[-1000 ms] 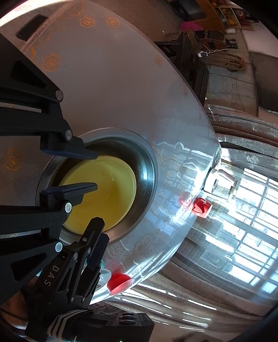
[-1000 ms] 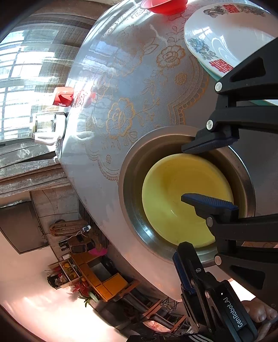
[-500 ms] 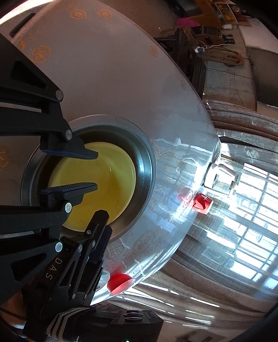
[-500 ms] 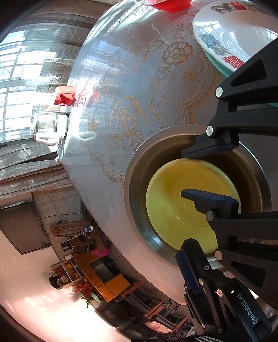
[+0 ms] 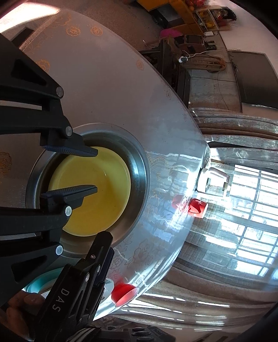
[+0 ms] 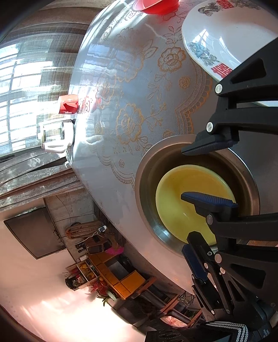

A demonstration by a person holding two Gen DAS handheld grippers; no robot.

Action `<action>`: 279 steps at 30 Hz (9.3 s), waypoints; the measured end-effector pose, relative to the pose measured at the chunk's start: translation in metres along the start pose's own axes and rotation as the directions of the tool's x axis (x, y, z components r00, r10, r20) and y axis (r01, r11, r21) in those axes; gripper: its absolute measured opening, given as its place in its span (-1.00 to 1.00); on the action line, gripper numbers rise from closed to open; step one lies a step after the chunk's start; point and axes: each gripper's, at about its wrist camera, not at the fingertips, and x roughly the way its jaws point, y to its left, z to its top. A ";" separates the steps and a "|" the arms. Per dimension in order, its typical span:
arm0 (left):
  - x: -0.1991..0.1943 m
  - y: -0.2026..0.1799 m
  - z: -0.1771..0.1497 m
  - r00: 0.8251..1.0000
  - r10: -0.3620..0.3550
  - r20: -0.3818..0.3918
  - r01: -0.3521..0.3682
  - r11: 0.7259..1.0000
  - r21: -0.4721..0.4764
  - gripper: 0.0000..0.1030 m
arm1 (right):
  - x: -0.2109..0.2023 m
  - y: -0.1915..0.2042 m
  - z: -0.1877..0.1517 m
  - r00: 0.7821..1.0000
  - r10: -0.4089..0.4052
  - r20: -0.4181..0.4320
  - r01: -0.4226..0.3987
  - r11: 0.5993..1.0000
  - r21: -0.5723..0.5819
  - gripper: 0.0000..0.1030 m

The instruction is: Organize plates and bowls

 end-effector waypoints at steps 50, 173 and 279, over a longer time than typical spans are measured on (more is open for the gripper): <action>-0.012 -0.138 -0.001 0.998 -0.016 0.053 -0.005 0.929 0.370 -0.39 | -0.110 -0.179 -0.046 0.966 -0.204 0.156 0.115 0.887 0.448 -0.09; -0.037 0.002 -0.001 0.977 -0.212 -0.012 0.209 0.970 -0.126 -0.57 | -0.025 -0.012 0.003 0.988 0.149 -0.043 -0.145 0.986 0.076 -0.59; -0.011 0.023 -0.004 1.000 0.013 0.024 -0.011 0.996 -0.088 -0.58 | -0.011 -0.022 -0.003 0.999 0.035 -0.005 -0.035 0.993 0.111 -0.44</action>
